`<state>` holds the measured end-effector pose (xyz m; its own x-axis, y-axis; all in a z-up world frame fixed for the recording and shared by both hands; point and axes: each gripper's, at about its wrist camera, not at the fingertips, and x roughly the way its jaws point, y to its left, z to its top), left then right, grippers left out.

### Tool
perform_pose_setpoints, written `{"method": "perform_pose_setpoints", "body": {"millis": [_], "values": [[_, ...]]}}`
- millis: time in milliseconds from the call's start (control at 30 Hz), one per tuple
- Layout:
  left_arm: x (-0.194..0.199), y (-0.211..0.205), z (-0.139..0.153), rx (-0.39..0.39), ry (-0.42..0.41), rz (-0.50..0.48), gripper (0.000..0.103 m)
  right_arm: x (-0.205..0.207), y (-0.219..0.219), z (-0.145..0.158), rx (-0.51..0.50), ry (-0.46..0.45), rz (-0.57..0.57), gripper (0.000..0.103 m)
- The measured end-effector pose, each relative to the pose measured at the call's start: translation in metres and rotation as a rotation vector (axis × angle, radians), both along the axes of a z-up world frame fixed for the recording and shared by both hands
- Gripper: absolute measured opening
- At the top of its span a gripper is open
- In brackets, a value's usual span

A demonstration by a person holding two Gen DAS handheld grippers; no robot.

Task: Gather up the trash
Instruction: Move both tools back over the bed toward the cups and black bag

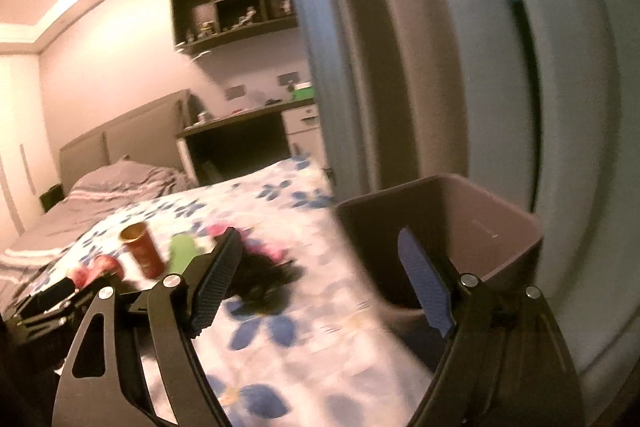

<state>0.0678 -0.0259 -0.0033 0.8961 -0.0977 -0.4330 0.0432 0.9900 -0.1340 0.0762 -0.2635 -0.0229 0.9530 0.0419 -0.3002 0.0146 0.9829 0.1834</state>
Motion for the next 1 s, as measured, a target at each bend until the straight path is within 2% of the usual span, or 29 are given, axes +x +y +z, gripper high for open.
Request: {"method": "perform_pose_setpoints", "body": {"millis": [367,733,1000], "values": [[-0.039,0.080,0.004,-0.007,-0.042,0.204,0.096,-0.002,0.094,-0.011,-0.063,0.051,0.220,0.079],[-0.052,0.124,-0.001,-0.052,-0.045,0.291,0.096,0.013,0.151,-0.023,-0.105,0.123,0.330,0.078],[-0.055,0.137,-0.005,-0.062,-0.046,0.307,0.096,0.039,0.176,-0.033,-0.111,0.192,0.371,0.066]]}}
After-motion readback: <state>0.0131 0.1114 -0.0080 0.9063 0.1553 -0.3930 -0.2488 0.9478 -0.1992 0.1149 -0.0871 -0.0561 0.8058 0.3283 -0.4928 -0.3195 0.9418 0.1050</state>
